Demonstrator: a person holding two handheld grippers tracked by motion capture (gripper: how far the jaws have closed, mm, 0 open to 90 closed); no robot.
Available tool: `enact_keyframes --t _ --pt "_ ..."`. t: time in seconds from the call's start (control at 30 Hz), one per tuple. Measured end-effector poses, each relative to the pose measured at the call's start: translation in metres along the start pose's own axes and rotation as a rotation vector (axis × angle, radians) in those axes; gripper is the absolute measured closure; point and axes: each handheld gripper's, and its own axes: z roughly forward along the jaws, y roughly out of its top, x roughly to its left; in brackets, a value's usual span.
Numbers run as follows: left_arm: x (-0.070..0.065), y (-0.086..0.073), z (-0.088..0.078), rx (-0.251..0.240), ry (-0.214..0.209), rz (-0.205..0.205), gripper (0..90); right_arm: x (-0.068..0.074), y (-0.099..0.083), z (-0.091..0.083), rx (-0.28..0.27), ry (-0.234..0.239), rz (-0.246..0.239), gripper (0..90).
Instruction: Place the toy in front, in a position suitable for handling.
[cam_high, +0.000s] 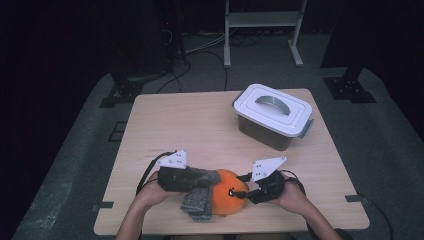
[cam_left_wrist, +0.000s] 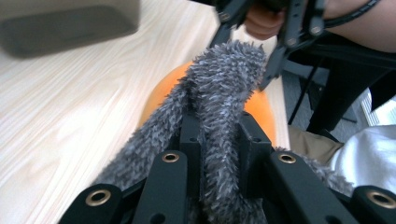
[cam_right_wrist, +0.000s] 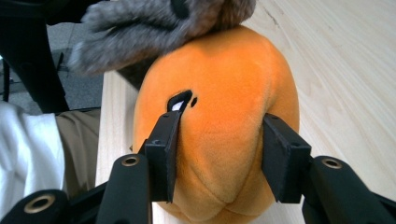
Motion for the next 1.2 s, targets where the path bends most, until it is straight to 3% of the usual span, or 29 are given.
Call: enact_keyframes --t 0.1,0.2,0.4,0.5,0.53,0.6,0.7,0.73,0.8,0.93,0.97,1.03,1.17,1.2 --pt "0.002 -0.005 0.001 -0.005 -0.019 -0.021 75.5 -0.004 -0.001 -0.001 0.0 0.024 0.035 43.7" --pt "-0.002 -0.004 0.008 0.019 -0.039 0.009 75.5 -0.008 0.001 -0.001 0.0 0.025 0.08 31.4" --pt "-0.012 0.002 0.015 0.04 -0.117 0.062 75.5 -0.015 0.0 0.002 -0.019 0.053 0.166 22.5" --pt "-0.014 0.004 0.019 0.046 -0.131 0.071 75.5 -0.016 0.0 0.005 -0.014 0.058 0.184 21.9" --pt "-0.014 0.004 0.019 0.054 -0.126 0.072 75.5 -0.016 -0.001 0.009 -0.007 0.052 0.188 30.2" --pt "-0.013 0.004 0.019 0.047 -0.112 0.065 75.5 -0.015 -0.002 0.009 -0.004 0.044 0.183 34.7" --pt "-0.011 0.007 0.014 0.036 -0.08 0.064 75.6 -0.01 0.0 0.006 -0.01 0.001 0.126 48.1" --pt "-0.011 0.008 0.013 0.026 -0.069 0.06 75.7 -0.008 0.003 0.004 -0.028 -0.032 0.101 52.4" --pt "-0.01 0.012 0.009 0.009 -0.036 0.058 75.7 -0.006 0.004 0.003 -0.034 -0.045 0.096 53.2" --pt "-0.006 0.022 0.004 -0.042 0.024 0.05 75.6 -0.001 0.009 0.001 -0.076 -0.119 0.034 54.2" --pt "-0.005 0.023 0.004 -0.046 0.028 0.045 75.6 -0.001 0.009 0.001 -0.076 -0.119 0.034 54.2" --pt "-0.004 0.023 0.008 -0.008 0.055 0.041 75.6 0.0 0.008 0.001 -0.065 -0.114 0.019 53.2" --pt "-0.002 0.012 0.013 -0.016 0.009 0.002 75.5 -0.001 0.005 -0.001 -0.026 -0.053 0.001 48.7" --pt "-0.003 0.01 0.015 -0.023 -0.009 -0.002 75.5 -0.002 0.004 -0.003 -0.013 -0.015 0.012 46.1"
